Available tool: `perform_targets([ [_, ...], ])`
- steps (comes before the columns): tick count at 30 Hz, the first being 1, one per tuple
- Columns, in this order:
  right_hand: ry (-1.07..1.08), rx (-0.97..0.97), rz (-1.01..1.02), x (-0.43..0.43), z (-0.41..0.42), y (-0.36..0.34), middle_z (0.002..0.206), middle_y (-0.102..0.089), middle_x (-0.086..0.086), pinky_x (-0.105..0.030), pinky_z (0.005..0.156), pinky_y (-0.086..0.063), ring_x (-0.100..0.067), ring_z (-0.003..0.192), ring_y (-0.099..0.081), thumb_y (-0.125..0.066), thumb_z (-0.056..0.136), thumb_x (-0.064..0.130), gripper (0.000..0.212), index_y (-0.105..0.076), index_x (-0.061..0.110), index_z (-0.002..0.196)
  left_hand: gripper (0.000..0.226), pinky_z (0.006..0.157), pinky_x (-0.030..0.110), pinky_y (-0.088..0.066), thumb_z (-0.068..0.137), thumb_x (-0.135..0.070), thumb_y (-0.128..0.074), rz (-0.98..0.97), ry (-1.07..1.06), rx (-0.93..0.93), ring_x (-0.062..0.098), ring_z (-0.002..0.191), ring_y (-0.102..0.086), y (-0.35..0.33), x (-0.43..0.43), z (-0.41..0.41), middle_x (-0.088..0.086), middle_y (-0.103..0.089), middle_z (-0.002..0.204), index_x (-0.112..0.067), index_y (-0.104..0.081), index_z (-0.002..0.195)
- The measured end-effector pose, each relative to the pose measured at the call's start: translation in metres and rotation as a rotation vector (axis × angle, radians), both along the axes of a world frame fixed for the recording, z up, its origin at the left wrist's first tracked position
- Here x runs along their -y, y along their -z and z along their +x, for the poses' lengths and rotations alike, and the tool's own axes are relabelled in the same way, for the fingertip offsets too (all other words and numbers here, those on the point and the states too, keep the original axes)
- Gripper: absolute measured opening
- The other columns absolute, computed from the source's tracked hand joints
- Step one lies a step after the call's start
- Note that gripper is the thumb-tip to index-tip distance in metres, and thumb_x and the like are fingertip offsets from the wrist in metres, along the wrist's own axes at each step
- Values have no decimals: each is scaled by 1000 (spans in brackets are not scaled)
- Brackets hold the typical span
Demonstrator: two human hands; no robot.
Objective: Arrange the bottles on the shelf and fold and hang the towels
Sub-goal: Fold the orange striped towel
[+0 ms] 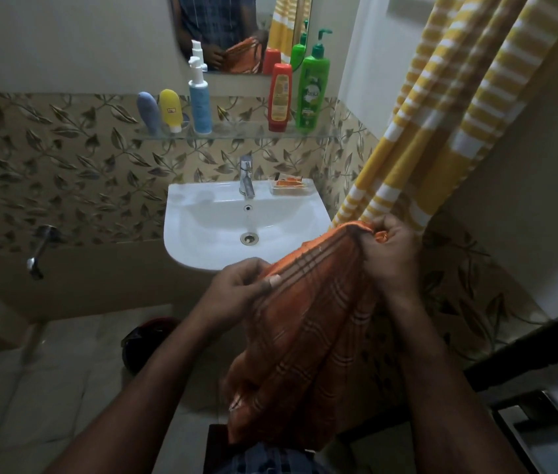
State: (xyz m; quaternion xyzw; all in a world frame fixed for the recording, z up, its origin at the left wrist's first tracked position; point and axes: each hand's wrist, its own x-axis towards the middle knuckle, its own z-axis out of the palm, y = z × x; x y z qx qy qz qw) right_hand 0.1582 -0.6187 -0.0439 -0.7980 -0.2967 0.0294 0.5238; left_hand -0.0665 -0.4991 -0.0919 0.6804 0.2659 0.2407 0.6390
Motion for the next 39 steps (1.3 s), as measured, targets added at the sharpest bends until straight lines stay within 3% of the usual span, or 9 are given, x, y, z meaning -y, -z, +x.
perform_targets([
  [5,-397,82,-319,0,-29,10,109,-74,6,-27,84,-52,-10,99,-67,-91,75,33,52,-68,31,122,7,85,46,-62,95,-19,-76,85,-19,35,27,91,-77,-16,-4,4,6,-80,96,-16,-79,100],
  [8,-574,187,-288,-8,-56,14,81,-70,11,-28,67,-45,-4,77,-62,-78,79,22,17,-68,32,89,18,89,48,-62,89,-27,-80,218,69,10,28,95,-77,-28,2,12,4,-81,98,-20,-80,105],
  [12,-308,157,-116,-10,-42,8,68,-64,8,-31,61,-44,-7,64,-57,-74,82,11,21,-64,29,77,25,77,40,-58,79,-38,-77,284,57,-155,20,83,-70,-24,-4,9,-11,-72,85,-39,-72,103],
  [18,25,58,1,2,4,8,68,-65,-1,-41,63,-52,-15,62,-57,-74,86,20,11,-66,22,79,27,87,53,-57,74,-51,-64,282,-47,-203,18,89,-70,8,-13,-12,-4,-74,89,-30,-76,86],
  [20,-6,84,-114,4,2,17,80,-70,-1,-40,71,-55,-21,75,-65,-72,83,21,10,-70,22,92,25,84,51,-55,75,-50,-62,245,-115,-142,16,83,-69,7,-14,-12,-5,-74,84,-31,-75,85],
  [24,-364,155,-317,1,-36,25,99,-70,11,-20,78,-48,-5,86,-64,-90,75,27,55,-68,30,126,16,84,48,-56,88,-40,-63,285,-118,-96,16,86,-70,-7,-9,-2,-5,-75,88,-28,-73,92],
  [28,-477,260,-261,-12,-72,30,75,-71,3,-28,61,-39,-12,70,-61,-64,79,25,10,-71,22,84,18,76,40,-58,91,-40,-65,526,-47,-151,10,83,-72,-22,4,11,-10,-77,88,-29,-76,101],
  [33,-320,246,-163,-6,-44,18,71,-66,11,-18,60,-38,-8,70,-60,-69,80,16,6,-72,20,81,21,72,40,-56,84,-39,-58,858,-139,-393,23,81,-71,-15,-9,1,-5,-74,85,-28,-68,98],
  [39,-211,291,-92,-4,-28,12,61,-57,15,-11,56,-35,-5,70,-55,-73,81,5,21,-66,24,74,24,69,44,-56,76,-35,-55,757,-220,-540,30,79,-67,1,-15,-10,2,-71,78,-21,-66,92],
])
